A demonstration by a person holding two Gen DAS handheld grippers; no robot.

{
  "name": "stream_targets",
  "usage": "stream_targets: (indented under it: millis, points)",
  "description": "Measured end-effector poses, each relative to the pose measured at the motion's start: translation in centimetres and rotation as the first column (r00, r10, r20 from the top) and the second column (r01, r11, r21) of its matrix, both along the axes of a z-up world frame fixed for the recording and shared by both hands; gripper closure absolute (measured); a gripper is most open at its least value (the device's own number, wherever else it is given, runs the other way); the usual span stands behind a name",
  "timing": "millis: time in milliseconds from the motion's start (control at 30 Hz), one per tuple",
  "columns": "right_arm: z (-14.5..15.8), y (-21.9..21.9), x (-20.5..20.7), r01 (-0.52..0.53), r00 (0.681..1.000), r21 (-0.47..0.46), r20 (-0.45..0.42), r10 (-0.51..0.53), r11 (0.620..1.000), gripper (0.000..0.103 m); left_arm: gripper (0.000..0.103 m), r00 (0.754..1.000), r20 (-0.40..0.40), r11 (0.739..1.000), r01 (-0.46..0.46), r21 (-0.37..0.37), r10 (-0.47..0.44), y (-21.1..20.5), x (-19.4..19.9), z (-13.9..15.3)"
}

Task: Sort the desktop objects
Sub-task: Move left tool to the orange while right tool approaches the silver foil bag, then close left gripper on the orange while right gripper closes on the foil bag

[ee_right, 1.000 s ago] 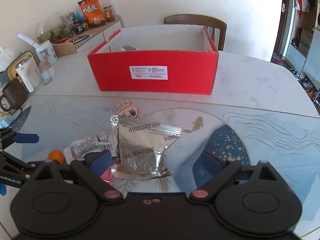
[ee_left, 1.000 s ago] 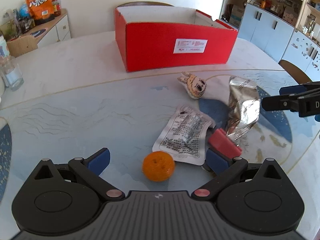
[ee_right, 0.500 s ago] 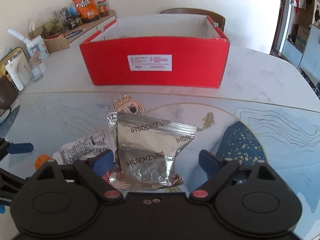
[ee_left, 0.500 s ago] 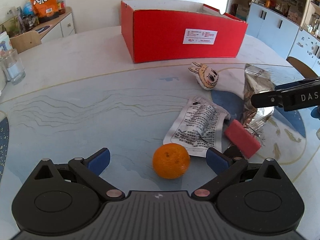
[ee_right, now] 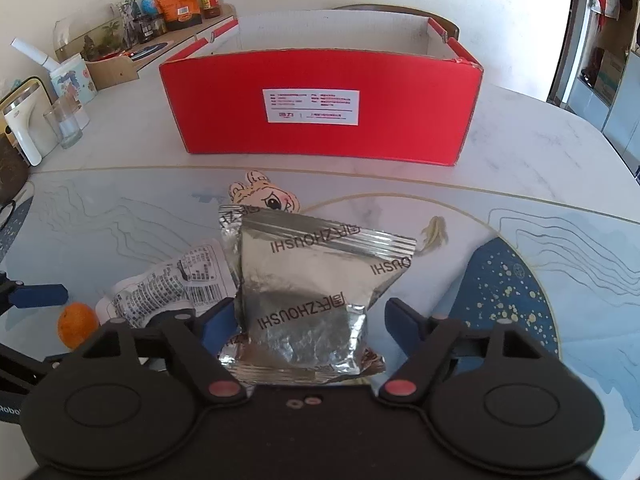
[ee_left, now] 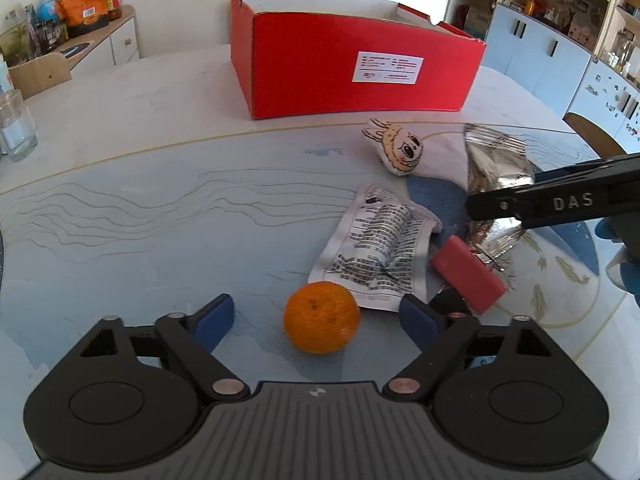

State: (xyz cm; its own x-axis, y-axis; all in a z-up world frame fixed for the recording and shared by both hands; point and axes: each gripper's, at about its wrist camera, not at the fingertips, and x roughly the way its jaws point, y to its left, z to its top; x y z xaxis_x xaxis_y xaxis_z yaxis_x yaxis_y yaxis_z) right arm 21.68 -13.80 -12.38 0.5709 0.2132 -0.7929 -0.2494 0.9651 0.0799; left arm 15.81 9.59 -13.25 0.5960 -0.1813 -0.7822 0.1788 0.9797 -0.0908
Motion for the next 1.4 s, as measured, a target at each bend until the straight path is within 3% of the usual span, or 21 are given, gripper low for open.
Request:
stream_targets:
  millis: [100,167,333,567,1000,1400]
  points:
    - [0.1,0.1,0.0,-0.004,1.000,0.011,-0.003,0.004,1.000,0.036,0.032,1.000,-0.001,1.000,-0.003,0.001,0.003,-0.1,-0.3,0.2]
    - [0.2,0.3,0.0,-0.004,1.000,0.012,-0.004,0.004,1.000,0.036,0.041,1.000,-0.002,1.000,-0.006,0.012,0.006,-0.2,-0.4,0.3]
    - [0.3,0.3,-0.1,-0.003,1.000,0.014,-0.005,0.003,1.000,0.046,0.053,1.000,-0.014,0.999,-0.019,0.039,0.020,-0.4,-0.5,0.5]
    - [0.4,0.1,-0.4,-0.003,1.000,0.013,-0.007,0.003,1.000,0.049,0.067,1.000,-0.013,0.999,-0.019,0.048,0.019,-0.5,-0.5,0.8]
    - [1.6,-1.8,-2.1,-0.002,1.000,0.028,-0.006,0.002,1.000,0.051,0.068,0.999,-0.015,0.999,-0.042,0.031,0.042,-0.6,-0.8,1.6]
    - [3.9,-3.0,-3.6,-0.007,1.000,0.060,-0.001,0.007,0.998,0.052,0.068,0.998,-0.012,0.998,-0.060,-0.021,0.060,-1.3,-1.2,4.3]
